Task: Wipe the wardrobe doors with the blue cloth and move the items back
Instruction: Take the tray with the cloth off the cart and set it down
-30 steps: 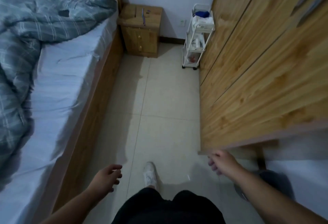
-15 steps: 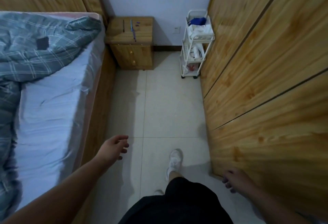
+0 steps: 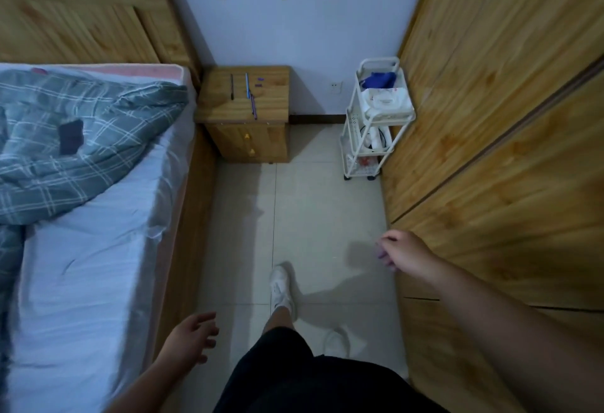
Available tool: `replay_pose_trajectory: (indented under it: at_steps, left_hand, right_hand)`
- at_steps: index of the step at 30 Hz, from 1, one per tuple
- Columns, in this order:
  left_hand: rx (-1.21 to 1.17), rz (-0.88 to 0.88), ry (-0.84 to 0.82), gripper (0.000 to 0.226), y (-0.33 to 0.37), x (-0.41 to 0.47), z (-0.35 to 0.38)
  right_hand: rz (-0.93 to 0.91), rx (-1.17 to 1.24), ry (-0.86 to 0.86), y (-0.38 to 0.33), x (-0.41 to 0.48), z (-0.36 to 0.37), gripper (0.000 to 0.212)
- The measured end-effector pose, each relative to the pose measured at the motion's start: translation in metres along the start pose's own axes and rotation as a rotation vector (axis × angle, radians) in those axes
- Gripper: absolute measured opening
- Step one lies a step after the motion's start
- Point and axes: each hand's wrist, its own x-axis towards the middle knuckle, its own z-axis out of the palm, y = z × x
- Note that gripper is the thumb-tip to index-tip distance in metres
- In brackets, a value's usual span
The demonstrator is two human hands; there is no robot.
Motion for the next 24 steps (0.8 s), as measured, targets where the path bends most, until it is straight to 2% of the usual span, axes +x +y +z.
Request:
replay_pose_trajectory:
  at_steps: [5, 9, 14, 20, 24]
  left_hand:
    - [0.044, 0.037, -0.056, 0.016, 0.093, 0.081, -0.022]
    - [0.152, 0.181, -0.132, 0.015, 0.208, 0.127, -0.037]
    - [0.252, 0.326, -0.178, 0.015, 0.347, 0.177, -0.036]
    - [0.345, 0.374, -0.213, 0.015, 0.449, 0.227, -0.008]
    - [0.393, 0.332, -0.222, 0.018, 0.482, 0.246, 0.005]
  right_hand:
    - [0.133, 0.01, 0.047, -0.011, 0.037, -0.002, 0.021]
    - [0.314, 0.128, 0.068, 0.011, 0.048, -0.006, 0.025]
    - [0.481, 0.226, 0.064, 0.018, 0.059, -0.019, 0.019]
    - [0.537, 0.375, 0.05, -0.035, 0.112, -0.046, 0.016]
    - [0.47, 0.452, 0.033, -0.098, 0.172, -0.075, 0.016]
